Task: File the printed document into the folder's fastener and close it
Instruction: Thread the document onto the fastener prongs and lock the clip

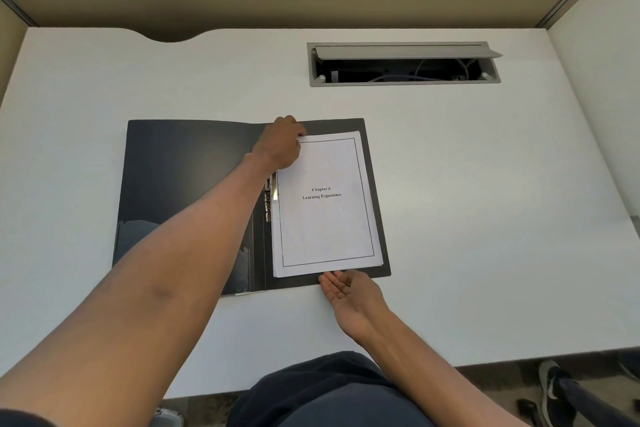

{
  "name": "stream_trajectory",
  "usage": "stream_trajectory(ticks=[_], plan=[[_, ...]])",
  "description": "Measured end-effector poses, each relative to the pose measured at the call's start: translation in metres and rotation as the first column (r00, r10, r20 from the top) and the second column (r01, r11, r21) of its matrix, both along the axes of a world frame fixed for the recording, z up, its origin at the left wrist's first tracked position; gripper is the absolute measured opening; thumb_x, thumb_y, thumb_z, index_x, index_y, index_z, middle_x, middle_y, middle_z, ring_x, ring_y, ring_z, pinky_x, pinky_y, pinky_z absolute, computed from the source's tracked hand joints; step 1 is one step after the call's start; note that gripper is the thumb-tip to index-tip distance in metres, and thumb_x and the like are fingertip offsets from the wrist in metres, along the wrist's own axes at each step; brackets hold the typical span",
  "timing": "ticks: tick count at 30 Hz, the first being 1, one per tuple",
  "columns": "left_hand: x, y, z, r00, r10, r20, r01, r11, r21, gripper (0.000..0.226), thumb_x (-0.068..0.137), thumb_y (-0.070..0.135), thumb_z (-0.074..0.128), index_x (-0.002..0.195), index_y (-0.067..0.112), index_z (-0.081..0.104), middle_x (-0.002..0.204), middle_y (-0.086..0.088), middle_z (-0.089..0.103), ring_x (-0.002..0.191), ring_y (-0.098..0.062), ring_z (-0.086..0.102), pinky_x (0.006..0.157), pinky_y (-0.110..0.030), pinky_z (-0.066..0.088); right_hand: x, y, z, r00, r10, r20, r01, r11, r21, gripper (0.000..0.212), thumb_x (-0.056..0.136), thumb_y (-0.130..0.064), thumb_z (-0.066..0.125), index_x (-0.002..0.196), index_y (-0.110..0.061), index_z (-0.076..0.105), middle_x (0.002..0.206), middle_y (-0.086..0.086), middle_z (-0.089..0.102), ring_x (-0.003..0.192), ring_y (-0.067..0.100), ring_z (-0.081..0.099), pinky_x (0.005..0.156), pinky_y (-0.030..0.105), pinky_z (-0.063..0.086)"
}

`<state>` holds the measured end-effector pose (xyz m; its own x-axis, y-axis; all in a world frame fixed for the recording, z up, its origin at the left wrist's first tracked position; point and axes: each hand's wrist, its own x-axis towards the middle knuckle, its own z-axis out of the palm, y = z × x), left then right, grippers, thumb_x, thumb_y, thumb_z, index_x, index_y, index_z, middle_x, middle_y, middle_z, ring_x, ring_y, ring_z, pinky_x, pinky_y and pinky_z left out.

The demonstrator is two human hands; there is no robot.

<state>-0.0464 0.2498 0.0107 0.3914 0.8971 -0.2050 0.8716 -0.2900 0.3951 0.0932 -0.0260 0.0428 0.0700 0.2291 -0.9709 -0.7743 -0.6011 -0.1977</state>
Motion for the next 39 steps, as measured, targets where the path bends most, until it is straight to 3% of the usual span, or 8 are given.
stream_trajectory(ticks=[11,15,18,21,25,29,33,39], plan=[[-0.002,0.009,0.004,1.000,0.001,-0.001,-0.001,1.000,0.005,0.037,0.097,0.007,0.047,0.130,0.007,0.063,0.135,-0.012,0.055,0.124,-0.031,0.050,0.102,-0.044,0.043,-0.006,0.008,0.000,1.000,-0.011,-0.025,0.012,0.999,0.046,0.017,0.101,0.004,0.045,0.108,0.009,0.060,0.123,0.029,0.062,0.120,0.039,0.063,0.113,0.044,0.047],[-0.009,0.009,0.006,0.999,0.036,0.020,-0.037,0.998,0.041,0.040,0.098,0.010,0.049,0.136,0.009,0.059,0.138,-0.012,0.055,0.127,-0.032,0.049,0.105,-0.044,0.041,0.000,-0.004,0.003,0.965,0.228,0.130,-0.239,0.968,0.072,0.016,0.102,-0.008,0.051,0.106,0.002,0.063,0.111,0.020,0.069,0.101,0.030,0.070,0.098,0.039,0.057],[-0.025,0.009,0.004,0.991,0.112,0.070,-0.118,0.990,0.080,0.035,0.096,0.009,0.051,0.129,0.008,0.064,0.132,-0.014,0.057,0.124,-0.033,0.051,0.102,-0.044,0.044,0.016,-0.010,0.005,0.746,0.427,0.510,-0.520,0.853,0.046,0.016,0.099,-0.018,0.055,0.102,-0.010,0.068,0.098,0.007,0.073,0.086,0.020,0.068,0.078,0.030,0.058],[-0.043,0.011,-0.001,0.973,0.198,0.115,-0.203,0.979,0.035,0.035,0.099,0.011,0.051,0.130,0.005,0.067,0.131,-0.018,0.058,0.126,-0.033,0.052,0.102,-0.040,0.046,0.039,0.018,0.006,0.443,0.355,0.823,-0.670,0.742,0.040,0.014,0.095,-0.017,0.057,0.105,-0.021,0.066,0.099,-0.003,0.069,0.090,0.012,0.065,0.081,0.026,0.051],[-0.052,0.009,-0.005,0.928,0.303,0.217,-0.305,0.952,-0.021,0.030,0.100,0.011,0.056,0.123,0.001,0.071,0.124,-0.018,0.066,0.118,-0.032,0.061,0.093,-0.026,0.043,0.059,0.080,-0.005,0.125,0.280,0.952,-0.790,0.608,-0.075,0.025,0.094,-0.008,0.053,0.117,-0.012,0.061,0.110,-0.002,0.055,0.099,0.021,0.059,0.090,0.035,0.051],[-0.053,0.005,-0.008,0.903,0.339,0.265,-0.341,0.939,-0.038,0.024,0.098,0.007,0.058,0.115,-0.001,0.074,0.117,-0.017,0.072,0.112,-0.033,0.066,0.087,-0.024,0.042,0.063,0.108,-0.023,0.007,0.378,0.926,-0.863,0.470,-0.186,0.034,0.096,-0.009,0.052,0.129,-0.006,0.056,0.122,0.006,0.052,0.114,0.028,0.054,0.101,0.040,0.046],[-0.052,0.001,-0.012,0.885,0.370,0.283,-0.372,0.927,-0.049,0.025,0.098,0.005,0.060,0.118,-0.002,0.073,0.115,-0.016,0.069,0.106,-0.024,0.063,0.090,-0.024,0.043,0.065,0.113,-0.029,-0.013,0.400,0.916,-0.876,0.437,-0.204,0.044,0.098,-0.010,0.052,0.142,-0.005,0.050,0.132,0.010,0.050,0.121,0.028,0.052,0.106,0.037,0.044],[-0.053,-0.004,-0.005,0.865,0.380,0.328,-0.384,0.922,-0.056,0.017,0.098,0.006,0.059,0.106,0.004,0.074,0.095,-0.005,0.059,0.085,-0.022,0.056,0.073,-0.019,0.049,0.071,0.115,-0.032,-0.103,0.435,0.894,-0.906,0.331,-0.265,0.059,0.097,-0.016,0.063,0.151,-0.005,0.041,0.137,0.011,0.043,0.127,0.025,0.046,0.107,0.027,0.038]])
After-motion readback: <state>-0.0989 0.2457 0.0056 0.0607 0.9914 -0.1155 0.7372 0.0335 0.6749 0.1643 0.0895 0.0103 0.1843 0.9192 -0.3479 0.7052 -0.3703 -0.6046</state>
